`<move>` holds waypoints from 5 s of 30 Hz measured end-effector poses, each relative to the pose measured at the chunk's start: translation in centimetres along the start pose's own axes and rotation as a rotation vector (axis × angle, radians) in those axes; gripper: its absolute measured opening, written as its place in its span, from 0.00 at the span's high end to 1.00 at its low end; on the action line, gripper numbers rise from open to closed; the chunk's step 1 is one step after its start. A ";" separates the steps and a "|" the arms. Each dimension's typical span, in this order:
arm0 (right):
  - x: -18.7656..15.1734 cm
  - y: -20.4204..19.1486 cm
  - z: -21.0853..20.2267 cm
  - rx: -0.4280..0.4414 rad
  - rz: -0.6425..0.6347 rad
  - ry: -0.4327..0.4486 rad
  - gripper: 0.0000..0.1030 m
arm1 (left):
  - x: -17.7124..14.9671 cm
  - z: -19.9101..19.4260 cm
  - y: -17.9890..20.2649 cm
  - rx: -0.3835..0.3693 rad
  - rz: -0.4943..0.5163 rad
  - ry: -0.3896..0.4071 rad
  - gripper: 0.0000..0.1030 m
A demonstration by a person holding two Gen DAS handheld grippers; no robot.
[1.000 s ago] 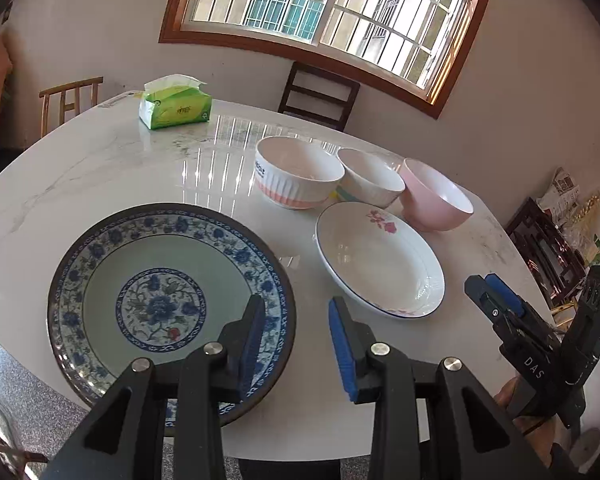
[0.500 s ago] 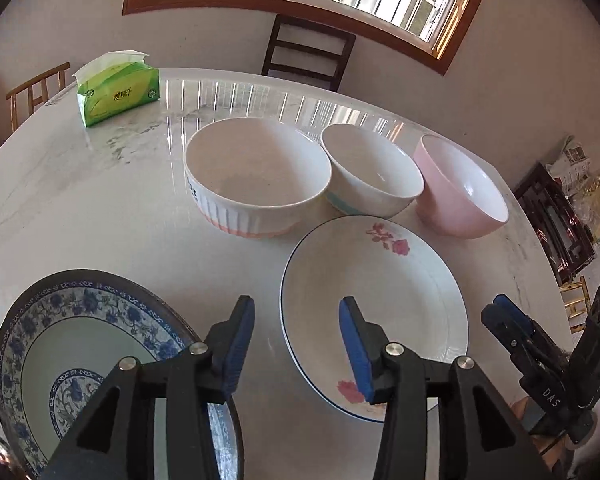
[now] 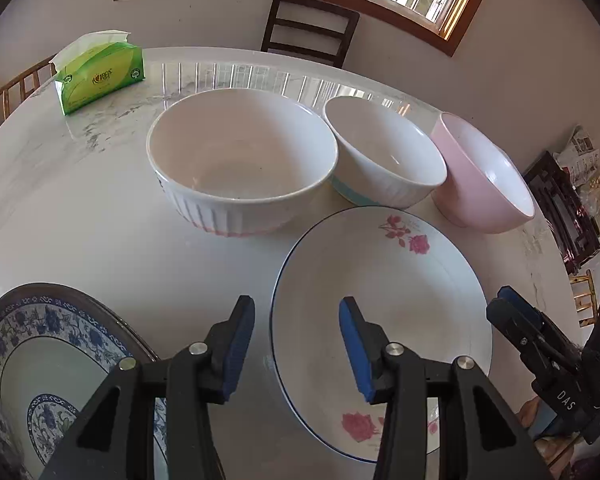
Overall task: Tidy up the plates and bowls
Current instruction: 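Reach the right gripper to the pink-flower white plate rim and grasp it, then lift and carry the pink-flower white plate over the blue-and-white stack, then lower the white plate onto the stack and open the right gripper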
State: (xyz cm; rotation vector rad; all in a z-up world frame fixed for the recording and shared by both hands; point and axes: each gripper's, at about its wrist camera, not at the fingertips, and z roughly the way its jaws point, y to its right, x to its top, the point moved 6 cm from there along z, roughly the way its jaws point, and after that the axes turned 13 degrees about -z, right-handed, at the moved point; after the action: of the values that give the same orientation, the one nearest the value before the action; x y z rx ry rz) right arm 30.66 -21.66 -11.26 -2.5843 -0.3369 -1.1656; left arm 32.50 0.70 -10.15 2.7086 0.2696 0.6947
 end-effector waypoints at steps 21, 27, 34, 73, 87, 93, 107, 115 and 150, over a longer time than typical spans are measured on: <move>-1.1 -1.0 1.8 0.074 -0.026 -0.156 0.87 | -2.2 -0.4 0.9 0.069 0.023 0.043 0.79; -2.0 -2.4 -0.8 0.099 -0.017 -0.134 0.87 | -3.5 -3.4 0.7 0.050 -0.003 0.081 0.80; -2.9 -5.1 -4.1 0.132 -0.031 -0.120 0.87 | -5.7 -7.6 -0.2 0.026 -0.036 0.123 0.80; -2.8 -21.7 -0.9 0.300 -0.262 -0.187 0.87 | -8.1 -16.4 -15.3 0.160 -0.286 0.254 0.80; -1.7 -23.6 2.2 0.289 -0.309 -0.182 0.86 | -5.8 -15.1 -18.1 0.185 -0.325 0.267 0.80; -1.5 -23.6 2.8 0.289 -0.309 -0.179 0.86 | -5.3 -14.6 -18.4 0.188 -0.326 0.270 0.80; -1.9 -24.1 3.1 0.284 -0.331 -0.164 0.86 | -4.8 -14.1 -19.4 0.201 -0.331 0.267 0.80; -1.9 -24.6 3.3 0.274 -0.358 -0.146 0.86 | -4.9 -13.7 -19.7 0.204 -0.335 0.262 0.80; -1.5 -22.9 0.1 0.145 -0.402 0.114 0.69 | -5.6 -17.3 -16.0 0.239 -0.218 0.431 0.80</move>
State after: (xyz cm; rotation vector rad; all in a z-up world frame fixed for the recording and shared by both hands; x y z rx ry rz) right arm 22.32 -0.40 -8.74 -2.3767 -0.9115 -1.3510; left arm 17.45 18.75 -4.04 2.6557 0.7830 1.2421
